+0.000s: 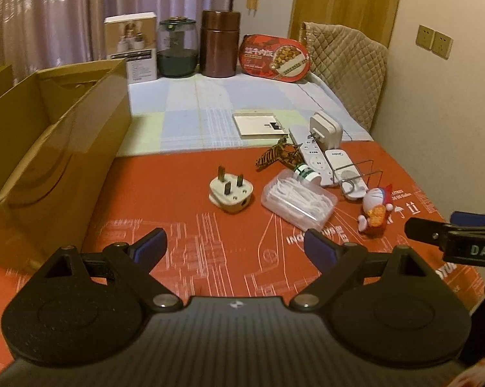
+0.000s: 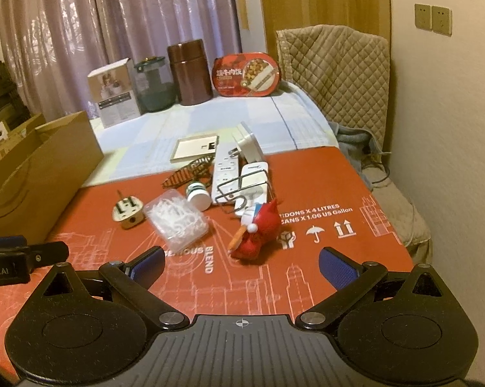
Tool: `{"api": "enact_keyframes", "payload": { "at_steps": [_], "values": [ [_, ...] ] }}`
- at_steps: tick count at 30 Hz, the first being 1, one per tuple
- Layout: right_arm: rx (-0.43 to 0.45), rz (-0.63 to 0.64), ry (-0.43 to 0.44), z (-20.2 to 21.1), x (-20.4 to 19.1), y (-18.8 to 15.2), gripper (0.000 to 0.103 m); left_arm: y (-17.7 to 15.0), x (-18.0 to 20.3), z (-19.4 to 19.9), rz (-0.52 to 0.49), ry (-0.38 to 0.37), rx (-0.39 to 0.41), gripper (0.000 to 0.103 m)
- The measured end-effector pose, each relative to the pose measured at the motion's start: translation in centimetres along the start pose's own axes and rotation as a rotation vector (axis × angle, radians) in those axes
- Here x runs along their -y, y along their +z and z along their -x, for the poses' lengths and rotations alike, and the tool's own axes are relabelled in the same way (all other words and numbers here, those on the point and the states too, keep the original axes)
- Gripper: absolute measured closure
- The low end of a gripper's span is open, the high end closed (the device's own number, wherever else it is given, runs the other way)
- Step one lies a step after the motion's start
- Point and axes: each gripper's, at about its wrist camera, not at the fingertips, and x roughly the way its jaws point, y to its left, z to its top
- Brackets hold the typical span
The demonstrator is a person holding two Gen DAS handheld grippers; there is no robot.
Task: Organize rigid objects
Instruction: 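Grasp the white plug with the left gripper while the right gripper grasps the red toy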
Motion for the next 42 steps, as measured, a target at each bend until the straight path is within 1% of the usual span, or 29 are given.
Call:
{"api": "enact_keyframes", "payload": {
  "at_steps": [1, 6, 10, 13, 18, 20, 24, 26, 30, 32, 34, 38, 40, 41, 42],
  "values": [
    [-0.003, 0.007, -0.008, -0.9, 0.0, 0.2, 0.013, 0.2, -0.1, -0.6, -0.01, -0.004, 0.003, 0.014],
    [-0.011, 0.025, -0.031, -3.9, 0.2, 0.5, 0.022, 1.0, -0.6, -3.3, -0.068, -0.011, 0.012, 0.014],
    [-0.023, 0.029, -0.061, -6.2, 0.6, 0.6, 0.033, 1.6, -0.7, -5.7, -0.108, -0.044, 0.007, 0.014],
    [-0.03, 0.045, -0.08, -7.7, 0.7, 0.8, 0.038, 1.6, -0.4, -7.2, -0.14, -0.056, 0.006, 0.014],
    [-0.046, 0.025, -0.079, -9.2, 0.7, 1.2, 0.043, 1.3, -0.8, -8.8, -0.122, -0.061, -0.008, 0.014],
    [-0.059, 0.021, -0.096, -9.9, 0.6, 1.3, 0.046, 1.3, -1.0, -9.1, -0.117, -0.063, -0.009, 0.015],
    [-0.068, 0.019, -0.125, -10.8, 0.6, 1.5, 0.058, 1.4, -1.3, -9.8, -0.113, -0.064, 0.0, 0.017],
    [-0.067, 0.012, -0.131, -10.8, 0.6, 1.6, 0.059, 1.6, -1.3, -10.1, -0.117, -0.062, 0.008, 0.018],
    [-0.06, -0.009, -0.139, -10.2, 0.7, 1.5, 0.06, 2.0, -1.2, -10.9, -0.164, -0.054, 0.025, 0.019],
    [-0.056, -0.013, -0.137, -9.8, 0.7, 1.5, 0.06, 2.1, -1.2, -11.6, -0.186, -0.048, 0.017, 0.022],
    [-0.048, -0.012, -0.14, -9.5, 0.5, 1.5, 0.06, 2.1, -1.3, -12.3, -0.206, -0.043, 0.013, 0.03],
    [-0.039, -0.017, -0.134, -9.2, 0.2, 1.7, 0.06, 2.1, -1.1, -13.3, -0.226, -0.049, 0.014, 0.039],
    [-0.033, -0.015, -0.129, -9.1, 0.0, 1.9, 0.06, 2.1, -1.1, -13.8, -0.22, -0.059, 0.013, 0.046],
    [-0.032, -0.013, -0.128, -9.0, -0.1, 1.9, 0.06, 2.1, -1.1, -14.0, -0.218, -0.065, 0.009, 0.047],
    [-0.03, -0.014, -0.127, -9.0, -0.2, 2.0, 0.06, 2.1, -1.1, -14.1, -0.221, -0.067, 0.006, 0.05]
  ]
}}
